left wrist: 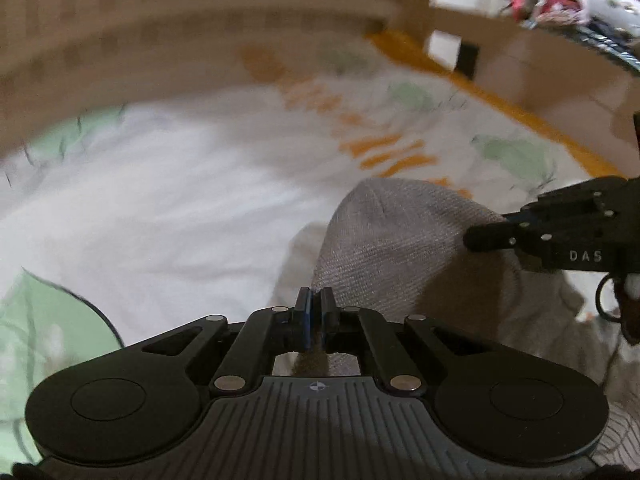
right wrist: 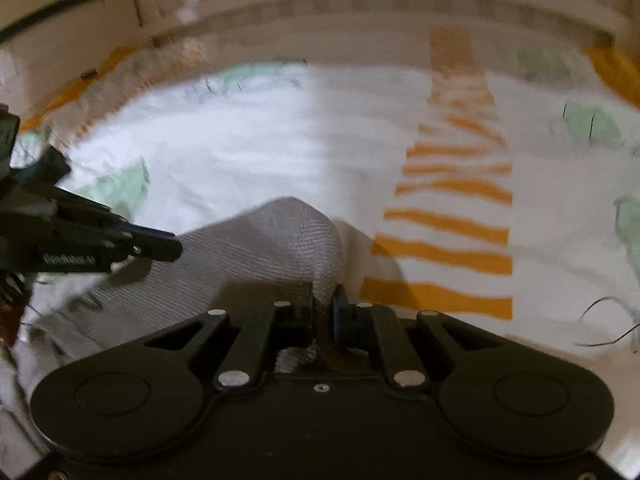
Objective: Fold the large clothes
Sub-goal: 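Lift the hem with both grippers and fold it over toward the hood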
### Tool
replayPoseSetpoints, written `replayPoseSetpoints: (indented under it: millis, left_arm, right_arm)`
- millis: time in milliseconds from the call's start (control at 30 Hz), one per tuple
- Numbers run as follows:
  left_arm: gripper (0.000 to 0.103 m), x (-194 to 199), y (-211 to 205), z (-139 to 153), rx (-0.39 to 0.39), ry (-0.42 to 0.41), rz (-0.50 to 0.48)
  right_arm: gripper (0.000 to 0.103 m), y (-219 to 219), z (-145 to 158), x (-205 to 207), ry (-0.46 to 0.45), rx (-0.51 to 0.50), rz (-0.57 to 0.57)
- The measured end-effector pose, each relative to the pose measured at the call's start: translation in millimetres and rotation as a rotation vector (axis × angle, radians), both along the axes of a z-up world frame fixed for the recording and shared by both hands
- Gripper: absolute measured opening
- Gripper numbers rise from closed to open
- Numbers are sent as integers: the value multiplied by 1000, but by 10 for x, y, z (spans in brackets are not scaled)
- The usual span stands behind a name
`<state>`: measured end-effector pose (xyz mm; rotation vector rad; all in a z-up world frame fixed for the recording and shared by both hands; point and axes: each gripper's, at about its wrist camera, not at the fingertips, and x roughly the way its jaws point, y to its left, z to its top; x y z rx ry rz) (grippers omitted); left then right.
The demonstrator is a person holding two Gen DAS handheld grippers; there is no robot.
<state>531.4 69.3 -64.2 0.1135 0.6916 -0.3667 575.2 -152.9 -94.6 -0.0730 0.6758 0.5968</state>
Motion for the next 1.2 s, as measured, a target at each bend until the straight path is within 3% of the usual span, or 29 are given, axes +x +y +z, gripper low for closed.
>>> replayPoseSetpoints:
  millis: [167,300,500,667,800,867,933,967,1000,1033,1200]
  left_arm:
    - [4,-759,-75,274,51,-194,-73]
    - [4,-1382,-100,376,62,-261,-154]
    - [4,-2210,-176,250,132,-229,-306]
    - [6,-2534,-248,-36,145,-50,-389]
    - [10,-2493,-145,-99,-6,157,-329]
    - [27,-2423,-18,-40,-140,255,-245]
    - [59,-2415,134,31,-291,310,-169]
    - [66,-2396,199,60,-365,321,-130]
    - [70,-2389,255,88,-423,320,-91]
    - [70,-2355,301,107,-471,316,-55]
    - [71,-2185,315,30,-502,296,98]
  right_arm:
    - [14,-186,287,-630,-150,-7,58]
    - [14,-384,406,-1243,-241,-28,124]
    - [15,-522,332,-2081,-261,-112,232]
    - [16,-502,77,-2469,-143,-211,295]
    - [18,-460,-32,-2550,-33,-239,280]
    - [20,-490,50,-2547,3,-200,243]
    - [29,-569,188,-2509,39,-122,174]
    - [43,-620,249,-2465,56,-73,142]
    - [52,-665,300,-2437,73,-24,112]
    - [63,-707,334,-2415,88,26,80]
    - [65,-810,272,-2263,181,221,-69]
